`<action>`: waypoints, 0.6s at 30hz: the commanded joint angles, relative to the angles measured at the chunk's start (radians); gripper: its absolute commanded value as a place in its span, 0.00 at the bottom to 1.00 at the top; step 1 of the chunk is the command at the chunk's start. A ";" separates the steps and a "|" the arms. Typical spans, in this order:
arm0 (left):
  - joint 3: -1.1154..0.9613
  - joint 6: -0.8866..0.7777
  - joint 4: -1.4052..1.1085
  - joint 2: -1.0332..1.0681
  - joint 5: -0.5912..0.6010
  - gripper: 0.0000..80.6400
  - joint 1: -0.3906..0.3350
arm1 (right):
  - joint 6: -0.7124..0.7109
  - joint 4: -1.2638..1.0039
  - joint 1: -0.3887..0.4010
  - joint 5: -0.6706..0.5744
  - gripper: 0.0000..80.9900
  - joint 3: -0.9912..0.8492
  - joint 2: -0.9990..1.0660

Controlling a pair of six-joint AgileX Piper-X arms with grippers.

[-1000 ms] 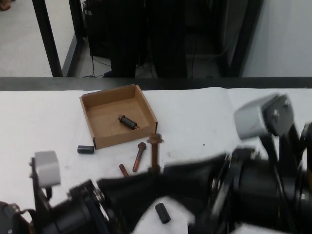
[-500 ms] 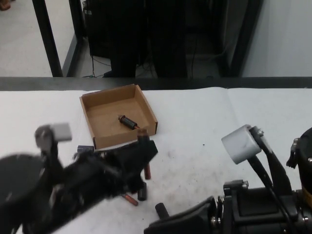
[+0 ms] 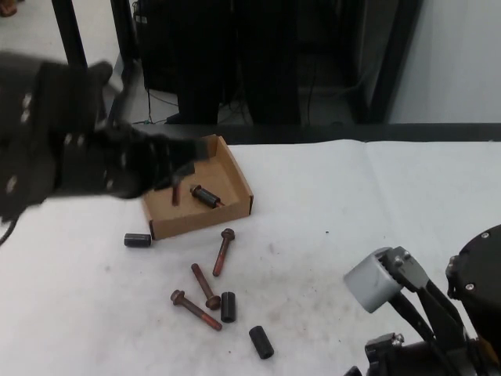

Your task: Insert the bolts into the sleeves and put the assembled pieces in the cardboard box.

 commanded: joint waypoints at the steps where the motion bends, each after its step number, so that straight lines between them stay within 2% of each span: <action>1: -0.074 0.021 0.064 0.055 -0.019 0.01 0.008 | -0.020 -0.002 -0.001 -0.054 0.00 -0.004 -0.007; 10: -0.390 0.059 0.305 0.359 -0.047 0.01 0.011 | -0.035 -0.002 -0.009 -0.156 0.00 -0.004 -0.007; 18: -0.522 0.112 0.376 0.547 -0.101 0.01 0.040 | -0.075 0.000 -0.042 -0.214 0.00 -0.004 -0.007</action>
